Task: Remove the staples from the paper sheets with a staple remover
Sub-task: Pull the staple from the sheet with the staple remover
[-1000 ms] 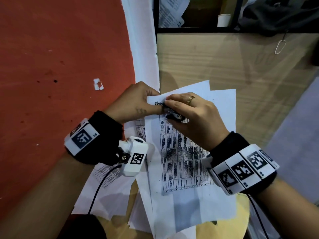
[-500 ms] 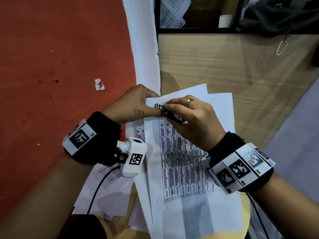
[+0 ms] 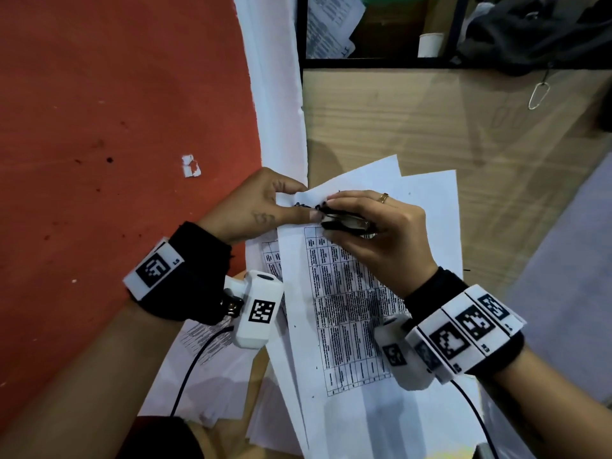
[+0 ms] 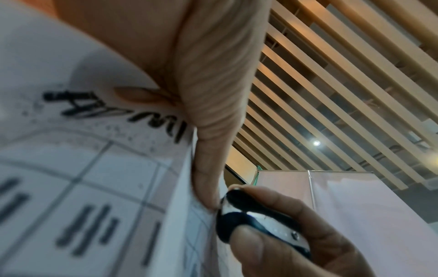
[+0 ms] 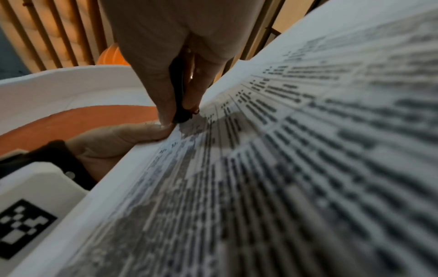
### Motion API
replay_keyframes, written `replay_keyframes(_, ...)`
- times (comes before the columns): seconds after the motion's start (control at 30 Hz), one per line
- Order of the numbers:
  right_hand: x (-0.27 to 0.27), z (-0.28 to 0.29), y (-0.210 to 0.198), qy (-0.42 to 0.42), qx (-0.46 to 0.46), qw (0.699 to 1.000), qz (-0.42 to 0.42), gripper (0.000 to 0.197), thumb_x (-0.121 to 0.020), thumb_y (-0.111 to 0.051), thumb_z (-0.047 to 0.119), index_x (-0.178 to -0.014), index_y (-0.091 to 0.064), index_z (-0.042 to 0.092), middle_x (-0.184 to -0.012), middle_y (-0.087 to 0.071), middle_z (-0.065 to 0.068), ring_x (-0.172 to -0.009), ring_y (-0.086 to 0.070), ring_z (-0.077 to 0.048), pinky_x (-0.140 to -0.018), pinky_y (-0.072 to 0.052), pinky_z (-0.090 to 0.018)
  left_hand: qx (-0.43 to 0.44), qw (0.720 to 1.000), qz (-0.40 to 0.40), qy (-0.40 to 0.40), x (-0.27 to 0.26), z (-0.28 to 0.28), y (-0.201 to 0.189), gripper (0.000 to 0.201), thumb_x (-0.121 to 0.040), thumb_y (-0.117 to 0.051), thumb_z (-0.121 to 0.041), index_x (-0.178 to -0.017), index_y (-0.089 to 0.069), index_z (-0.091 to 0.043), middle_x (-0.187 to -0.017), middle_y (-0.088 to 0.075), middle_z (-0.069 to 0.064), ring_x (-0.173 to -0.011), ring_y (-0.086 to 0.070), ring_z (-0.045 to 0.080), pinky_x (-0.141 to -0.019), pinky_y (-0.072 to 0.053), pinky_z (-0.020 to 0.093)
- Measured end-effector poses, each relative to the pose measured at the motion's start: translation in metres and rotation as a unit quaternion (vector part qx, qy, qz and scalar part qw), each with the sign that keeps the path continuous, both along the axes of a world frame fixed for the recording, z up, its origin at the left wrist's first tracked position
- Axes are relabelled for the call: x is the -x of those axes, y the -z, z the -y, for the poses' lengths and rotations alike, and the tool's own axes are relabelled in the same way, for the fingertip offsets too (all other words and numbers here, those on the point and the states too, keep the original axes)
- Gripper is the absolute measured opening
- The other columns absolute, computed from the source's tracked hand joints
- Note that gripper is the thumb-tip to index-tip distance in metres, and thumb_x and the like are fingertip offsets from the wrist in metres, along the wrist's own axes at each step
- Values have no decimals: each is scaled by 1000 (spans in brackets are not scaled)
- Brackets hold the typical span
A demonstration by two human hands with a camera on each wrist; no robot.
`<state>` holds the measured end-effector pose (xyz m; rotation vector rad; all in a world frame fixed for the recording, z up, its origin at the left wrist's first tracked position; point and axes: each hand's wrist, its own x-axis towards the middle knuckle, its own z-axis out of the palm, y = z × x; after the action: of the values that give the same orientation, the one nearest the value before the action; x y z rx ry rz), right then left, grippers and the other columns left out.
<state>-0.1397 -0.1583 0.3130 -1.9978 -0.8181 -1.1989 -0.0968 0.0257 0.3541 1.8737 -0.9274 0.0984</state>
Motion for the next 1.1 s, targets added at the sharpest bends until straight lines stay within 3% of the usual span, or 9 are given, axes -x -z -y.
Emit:
replay_keyframes(0.23, 1, 1, -4, 6, -13, 1000, -15, 28, -68, -80, 10, -94, -72, 3, -98, -71, -7, -90, -64, -9, -85, -51, -21, 15, 1000, -15, -2, 0, 2, 2, 12, -75, -75, -11, -87, -73, -11, -81, -73, 0, -75, -63, 3, -73, -50, 19)
replay_keyframes(0.33, 3, -2, -6, 12, -34, 999, -28, 27, -68, -79, 14, -92, -72, 4, -94, -72, -3, -87, -64, -8, -81, -51, -21, -13, 1000, 17, -9, -2, 1, 3, 25, -65, -83, -26, -86, -75, -15, -84, -74, 9, -75, -61, 7, -74, -50, 29)
replay_keyframes(0.43, 4, -6, -9, 24, -68, 996, -46, 28, -66, -80, 19, -89, -73, 6, -85, -71, 0, -79, -64, -8, -74, -52, -22, -30, 995, 72, -58, -3, 4, 3, 37, -61, -76, -45, -89, -74, -21, -84, -74, 10, -78, -63, 12, -78, -53, 44)
replay_keyframes(0.53, 4, -10, -11, 24, -99, 993, -57, 28, -66, -79, 24, -86, -73, 6, -79, -70, 1, -74, -64, -6, -70, -50, -14, -50, 986, 124, -102, -1, 8, 3, 38, -61, -67, -55, -90, -70, -32, -77, -73, 3, -78, -68, 14, -71, -53, 44)
replay_keyframes(0.7, 3, -16, -14, 41, -104, 993, -50, 27, -67, -78, 25, -85, -73, 5, -77, -66, 7, -75, -61, -2, -70, -43, -4, -42, 979, 145, -139, -4, 10, 5, 43, -58, -63, -63, -85, -72, -31, -71, -71, 3, -70, -67, 13, -65, -49, 37)
replay_keyframes(0.77, 2, -13, -12, 49, -108, 992, -51, 28, -67, -77, 25, -86, -73, 6, -77, -65, 7, -76, -61, -3, -70, -45, -6, -45, 977, 144, -148, -7, 9, 6, 46, -56, -63, -66, -87, -71, -34, -70, -72, 3, -75, -69, 22, -65, -50, 37)
replay_keyframes(0.9, -4, 8, 8, 76, -132, 985, -84, 27, -67, -82, 23, -88, -73, 9, -81, -68, 5, -76, -65, -6, -74, -52, -16, -47, 977, 123, -168, -18, 3, 14, 45, -58, -68, -59, -83, -76, -22, -78, -75, 1, -78, -69, 24, -68, -52, 37)
replay_keyframes(1.0, -15, 38, 40, 122, -158, 966, -166, 27, -66, -84, 22, -89, -73, 12, -86, -72, 0, -79, -69, -12, -81, -56, -36, -36, 974, 106, -199, -28, -6, 21, 41, -62, -69, -47, -88, -76, -16, -85, -75, 0, -81, -70, 22, -71, -52, 34)
replay_keyframes(1.1, -25, 62, 67, 144, -151, 935, -285, 46, -56, -86, 39, -93, -73, 15, -94, -72, -3, -85, -68, -16, -83, -55, -42, -34, 976, 84, -200, -36, -15, 22, 35, -64, -71, -41, -89, -76, -16, -85, -75, 1, -78, -70, 21, -72, -53, 36)
